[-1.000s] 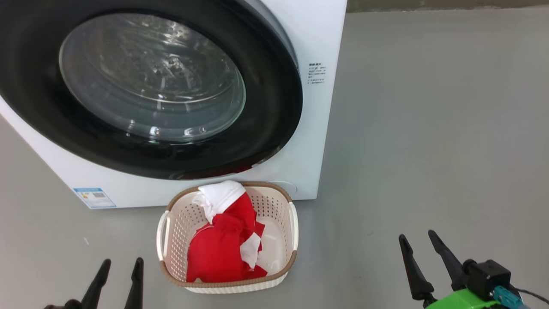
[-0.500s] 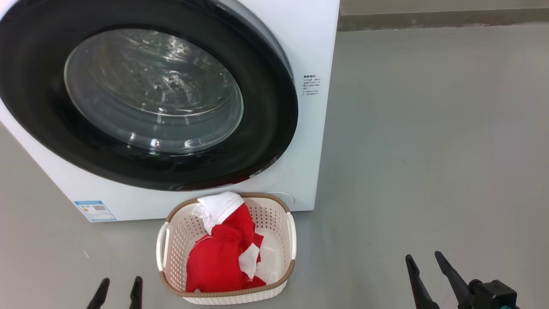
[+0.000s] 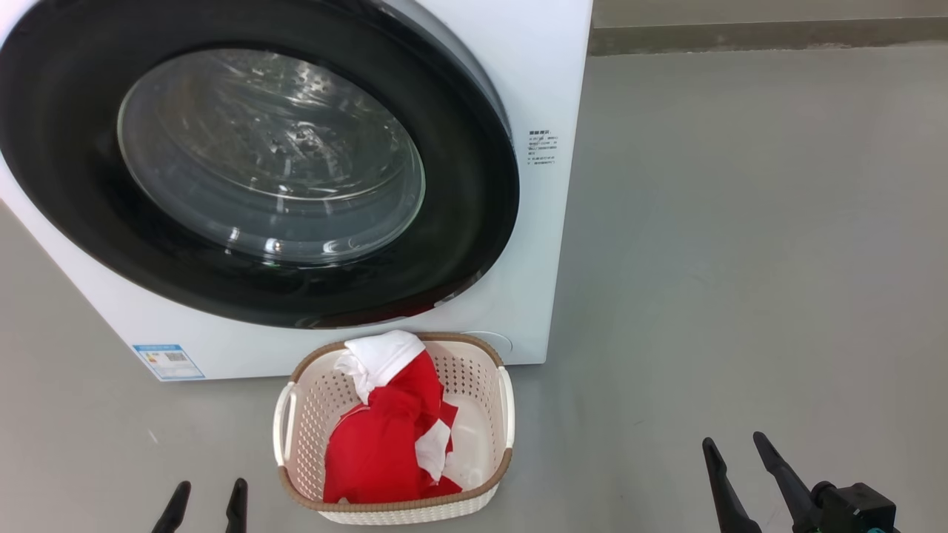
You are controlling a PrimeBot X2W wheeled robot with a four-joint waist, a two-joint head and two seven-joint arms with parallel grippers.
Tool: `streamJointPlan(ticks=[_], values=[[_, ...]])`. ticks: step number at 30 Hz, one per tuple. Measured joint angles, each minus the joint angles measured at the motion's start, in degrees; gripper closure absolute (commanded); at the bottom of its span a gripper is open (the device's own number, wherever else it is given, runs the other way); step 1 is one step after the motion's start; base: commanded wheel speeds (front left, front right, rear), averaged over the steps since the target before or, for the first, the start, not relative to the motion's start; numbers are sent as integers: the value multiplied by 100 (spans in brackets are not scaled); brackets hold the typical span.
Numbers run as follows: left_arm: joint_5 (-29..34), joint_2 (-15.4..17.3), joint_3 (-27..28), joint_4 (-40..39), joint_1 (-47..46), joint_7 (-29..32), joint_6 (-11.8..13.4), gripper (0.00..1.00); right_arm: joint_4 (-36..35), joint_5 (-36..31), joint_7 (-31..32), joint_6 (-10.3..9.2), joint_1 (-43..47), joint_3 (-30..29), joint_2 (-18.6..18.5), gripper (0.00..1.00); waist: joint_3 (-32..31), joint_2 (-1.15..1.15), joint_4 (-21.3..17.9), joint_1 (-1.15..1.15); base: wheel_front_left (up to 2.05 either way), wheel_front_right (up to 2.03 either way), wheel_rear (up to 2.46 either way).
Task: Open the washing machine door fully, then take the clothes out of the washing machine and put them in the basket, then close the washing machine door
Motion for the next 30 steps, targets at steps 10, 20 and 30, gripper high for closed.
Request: streamJointPlan(ticks=[10, 20, 30], values=[[-1, -14, 29, -34, 1, 0, 0, 0, 0, -1, 0, 0, 0, -2, 1, 0, 14, 0, -18, 0, 0, 0, 0], [-21, -38, 33, -57, 1, 0, 0, 0, 0, 1, 0, 0, 0, 9, 1, 0, 24, 0, -40, 0, 0, 0, 0], [-149, -331, -94, 382, 9, 68, 9, 100, 468, 37, 46, 0, 25, 37, 98, 100, 23, 0, -45, 0, 0, 0, 0]])
